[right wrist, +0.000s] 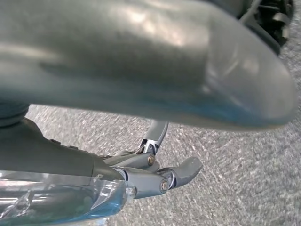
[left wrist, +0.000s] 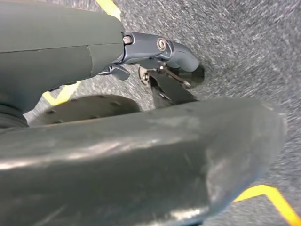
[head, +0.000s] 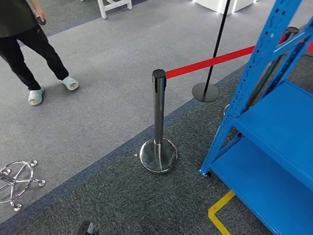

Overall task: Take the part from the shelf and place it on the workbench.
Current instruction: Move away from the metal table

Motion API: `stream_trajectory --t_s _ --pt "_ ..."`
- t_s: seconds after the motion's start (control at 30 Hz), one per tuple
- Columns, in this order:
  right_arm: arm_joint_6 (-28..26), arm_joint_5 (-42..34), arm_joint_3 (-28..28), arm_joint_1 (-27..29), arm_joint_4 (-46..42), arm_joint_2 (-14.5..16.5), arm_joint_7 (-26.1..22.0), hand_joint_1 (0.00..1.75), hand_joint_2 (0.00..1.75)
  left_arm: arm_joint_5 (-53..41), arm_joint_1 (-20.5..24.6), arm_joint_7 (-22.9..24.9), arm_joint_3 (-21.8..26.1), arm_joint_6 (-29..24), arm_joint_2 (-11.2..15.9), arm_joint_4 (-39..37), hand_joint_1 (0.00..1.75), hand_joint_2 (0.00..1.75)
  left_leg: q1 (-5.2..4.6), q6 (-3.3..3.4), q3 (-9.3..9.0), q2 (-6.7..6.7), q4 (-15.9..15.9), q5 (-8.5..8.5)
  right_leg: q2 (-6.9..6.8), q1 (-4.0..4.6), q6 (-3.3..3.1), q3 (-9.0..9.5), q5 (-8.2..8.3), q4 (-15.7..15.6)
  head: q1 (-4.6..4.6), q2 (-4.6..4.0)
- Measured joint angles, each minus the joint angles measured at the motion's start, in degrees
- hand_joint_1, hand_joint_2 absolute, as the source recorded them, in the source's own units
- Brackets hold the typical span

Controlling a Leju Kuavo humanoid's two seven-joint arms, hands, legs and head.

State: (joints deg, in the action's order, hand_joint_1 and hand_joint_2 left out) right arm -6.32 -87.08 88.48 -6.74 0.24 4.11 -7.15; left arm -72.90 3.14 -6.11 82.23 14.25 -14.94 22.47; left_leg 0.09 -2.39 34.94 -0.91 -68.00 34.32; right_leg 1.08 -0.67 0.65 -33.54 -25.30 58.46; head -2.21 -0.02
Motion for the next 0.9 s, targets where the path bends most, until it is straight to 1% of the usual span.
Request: stream_trajectory --t_s 0.03,0.07,0.1,0.13,0.17,0.2,0.23,0.27,0.3,0.33,0.37,0.4,0.43,0.47,0.5,0.53,0.57,0.6,0.63,0.67,0.7,0.73,0.77,0.8,0.83,0.87,0.9 --pt "0.1 -0.01 0.0 -0.04 0.0 0.0 0.0 0.0 0.0 -0.25 -0.11 0.07 -0.05 0.04 0.02 0.0 0.0 0.0 0.05 -0.09 1.82 0.32 -3.41 1.12 0.79 -0.01 -0.05 -0.09 0.05 0.0 -0.01 0.0" --pt "0.17 -0.02 0.0 0.03 0.0 0.0 0.0 0.0 0.0 -0.64 -0.18 0.31 -0.19 0.08 0.06 0.0 0.0 0.0 0.09 -0.14 2.91 0.45 -5.14 1.15 1.6 -0.03 -0.03 -0.13 0.09 0.0 -0.03 0.0" --pt "0.18 -0.02 0.0 0.11 0.0 0.0 0.0 0.0 0.0 -1.22 -0.2 0.75 -0.44 0.01 0.12 0.0 0.0 0.0 0.15 -0.13 2.95 0.57 -4.7 0.01 2.45 -0.07 0.07 -0.14 0.15 0.01 -0.03 0.0" --pt "0.18 -0.02 0.0 0.17 0.0 0.0 0.02 0.0 0.0 -1.8 -0.19 1.34 -0.78 -0.13 0.17 0.0 0.0 0.0 0.24 -0.1 1.92 0.9 -2.15 -2.0 3.31 -0.15 0.22 -0.13 0.24 0.01 -0.02 0.0" --pt "0.17 -0.02 0.0 0.16 0.0 0.0 0.07 0.0 0.0 -2.27 -0.18 1.91 -1.11 -0.32 0.22 0.0 0.0 0.0 0.45 -0.11 0.2 2.08 1.62 -4.22 4.15 -0.24 0.43 -0.16 0.35 0.01 -0.04 0.0" --pt "0.16 -0.02 0.0 0.05 0.0 0.0 0.14 0.0 0.0 -2.42 -0.15 2.31 -1.37 -0.55 0.23 0.0 0.0 0.0 0.69 -0.09 -1.65 3.65 5.7 -5.93 5.0 -0.21 0.75 -0.31 0.41 0.16 -0.1 0.0" --pt "0.13 -0.02 0.0 -0.08 0.0 0.0 0.21 0.0 0.0 -2.21 -0.12 2.55 -1.52 -0.74 0.22 0.0 0.0 0.0 0.9 0.0 -2.97 4.99 8.65 -6.89 5.76 -0.19 1.1 -0.53 0.5 0.22 -0.13 0.0" --pt "0.07 -0.02 0.0 -0.15 0.0 0.0 0.26 0.0 0.0 -1.84 -0.06 2.63 -1.56 -0.96 0.2 0.0 0.0 0.0 1.02 0.16 -3.68 5.97 10.37 -7.19 6.43 -0.18 1.5 -0.82 0.62 0.23 -0.19 0.0" --pt "-0.01 -0.02 0.0 -0.11 0.0 0.0 0.28 0.0 0.0 -1.42 0.02 2.66 -1.57 -1.16 0.19 0.0 0.0 0.0 0.95 0.48 -3.86 5.96 11.0 -7.13 7.08 -0.22 1.93 -1.15 0.76 0.13 -0.21 0.0" --pt "-0.09 -0.01 0.0 0.07 0.01 -0.01 0.28 0.0 0.0 -1.15 0.1 2.68 -1.57 -1.34 0.19 0.0 0.0 0.0 0.92 0.93 -3.81 5.3 11.03 -7.2 7.7 -0.38 2.35 -1.38 0.97 -0.13 -0.2 0.0" --pt "-0.16 -0.01 0.0 0.33 0.01 -0.01 0.28 0.0 0.0 -1.01 0.2 2.68 -1.56 -1.49 0.22 0.0 0.0 0.0 0.88 1.4 -3.84 4.61 11.19 -7.37 7.29 -0.45 2.65 -1.6 0.95 -0.06 -0.19 0.0" --pt "-0.22 0.01 0.0 0.53 0.02 -0.02 0.28 0.0 0.0 -0.94 0.25 2.68 -1.56 -1.56 0.26 0.0 0.0 0.0 0.85 1.89 -3.88 3.89 11.33 -7.53 5.93 -0.43 2.87 -2.07 0.36 0.7 0.0 0.0" --pt "-0.25 0.02 0.0 0.57 0.02 -0.02 0.27 0.0 0.0 -0.93 0.23 2.68 -1.55 -1.61 0.3 0.0 0.0 0.0 0.82 2.31 -3.9 3.04 11.48 -7.66 4.02 -0.34 3.01 -2.97 -0.94 2.66 0.2 0.0" --pt "-0.28 0.02 0.0 0.47 0.02 -0.02 0.26 0.0 0.0 -0.93 0.14 2.68 -1.55 -1.63 0.33 0.0 0.0 0.0 0.67 2.58 -3.9 2.16 11.5 -7.68 1.79 -0.24 3.05 -4.41 -2.87 5.89 0.4 0.0" --pt "-0.31 0.02 0.0 0.28 0.02 -0.02 0.25 0.0 0.0 -0.93 -0.01 2.68 -1.55 -1.63 0.36 0.0 0.0 0.0 0.51 2.76 -3.89 1.22 11.49 -7.63 0.34 -0.19 3.14 -6.17 -4.95 9.76 0.56 0.0" --pt "-0.34 0.02 0.0 0.12 0.01 -0.01 0.22 0.0 0.0 -0.93 -0.15 2.68 -1.55 -1.63 0.4 0.0 0.0 0.0 0.36 2.84 -3.89 0.22 11.47 -7.59 -0.3 -0.2 3.24 -7.72 -6.57 13.35 0.57 0.0" --pt "-0.4 0.02 0.0 0.09 0.01 -0.01 0.2 0.0 0.0 -0.93 -0.2 2.68 -1.55 -1.61 0.43 0.0 0.0 0.0 0.27 2.88 -3.9 -0.69 11.46 -7.55 -0.57 -0.2 3.31 -8.55 -7.28 15.53 0.57 0.0" --pt "-0.45 0.02 0.0 0.16 0.01 0.0 0.19 0.0 0.0 -0.93 -0.18 2.67 -1.55 -1.58 0.45 0.0 0.0 0.0 0.23 2.87 -3.94 -1.49 11.44 -7.5 -0.74 -0.2 3.36 -8.27 -6.87 15.54 0.58 0.0" --pt "-0.52 0.01 0.0 0.24 0.01 0.0 0.18 0.0 0.0 -0.93 -0.12 2.65 -1.55 -1.54 0.46 0.0 0.0 0.0 0.22 2.79 -4.04 -2.23 11.43 -7.41 -1.08 -0.19 3.36 -6.82 -5.56 13.32 0.59 0.0" --pt "-0.6 0.01 0.0 0.28 0.02 -0.01 0.18 0.0 0.0 -0.93 -0.07 2.63 -1.55 -1.5 0.45 0.0 0.0 0.0 0.21 2.65 -4.21 -2.92 11.4 -7.28 -1.96 -0.18 3.3 -4.51 -3.79 9.5 0.61 0.0" --pt "-0.66 0.01 0.0 0.23 0.02 -0.01 0.18 0.0 0.0 -0.93 -0.06 2.61 -1.55 -1.48 0.45 0.0 0.0 0.0 0.07 2.4 -4.38 -3.52 11.33 -7.08 -3.3 -0.1 3.13 -2.24 -2.39 5.59 0.62 0.0" --pt "-0.7 0.01 0.0 0.09 0.02 -0.02 0.15 0.0 0.0 -0.93 -0.07 2.57 -1.55 -1.46 0.47 0.0 0.0 0.0 -0.07 2.09 -4.56 -4.09 11.25 -6.88 -4.27 -0.03 2.84 -0.49 -1.38 2.6 0.56 0.0" --pt "-0.75 0.01 0.0 -0.03 0.02 -0.02 0.13 0.0 0.0 -0.93 -0.06 2.55 -1.55 -1.45 0.49 0.0 0.0 0.0 -0.21 1.78 -4.72 -4.59 11.2 -6.74 -4.85 0.07 2.51 0.39 -0.97 0.97 0.46 0.0" --pt "-0.77 0.01 0.0 -0.09 0.02 -0.02 0.11 0.0 0.0 -0.93 -0.01 2.52 -1.56 -1.45 0.51 0.0 0.0 0.0 -0.3 1.46 -4.84 -5.1 11.21 -6.69 -4.72 0.21 2.13 0.45 -0.94 0.6 0.38 0.0" --pt "-0.79 0.0 0.0 -0.08 0.02 -0.02 0.09 0.0 0.0 -0.96 0.08 2.5 -1.58 -1.44 0.51 0.0 0.0 0.0 -0.24 1.16 -4.99 -5.65 11.3 -6.7 -3.93 0.25 1.74 0.35 -0.77 0.56 0.31 0.0" --pt "-0.8 -0.01 0.0 0.0 0.02 -0.02 0.09 0.0 0.0 -0.99 0.19 2.49 -1.64 -1.44 0.5 0.0 0.0 0.0 -0.13 0.79 -5.11 -5.72 11.32 -6.59 -3.26 0.2 1.38 0.22 -0.63 0.48 0.28 0.0" --pt "-0.8 -0.01 0.0 0.06 0.02 -0.01 0.09 0.0 0.0 -1.03 0.28 2.47 -1.7 -1.44 0.5 0.0 0.0 0.0 -0.01 0.42 -4.98 -4.91 10.82 -6.04 -2.62 0.09 1.03 0.16 -0.45 0.37 0.23 0.0"
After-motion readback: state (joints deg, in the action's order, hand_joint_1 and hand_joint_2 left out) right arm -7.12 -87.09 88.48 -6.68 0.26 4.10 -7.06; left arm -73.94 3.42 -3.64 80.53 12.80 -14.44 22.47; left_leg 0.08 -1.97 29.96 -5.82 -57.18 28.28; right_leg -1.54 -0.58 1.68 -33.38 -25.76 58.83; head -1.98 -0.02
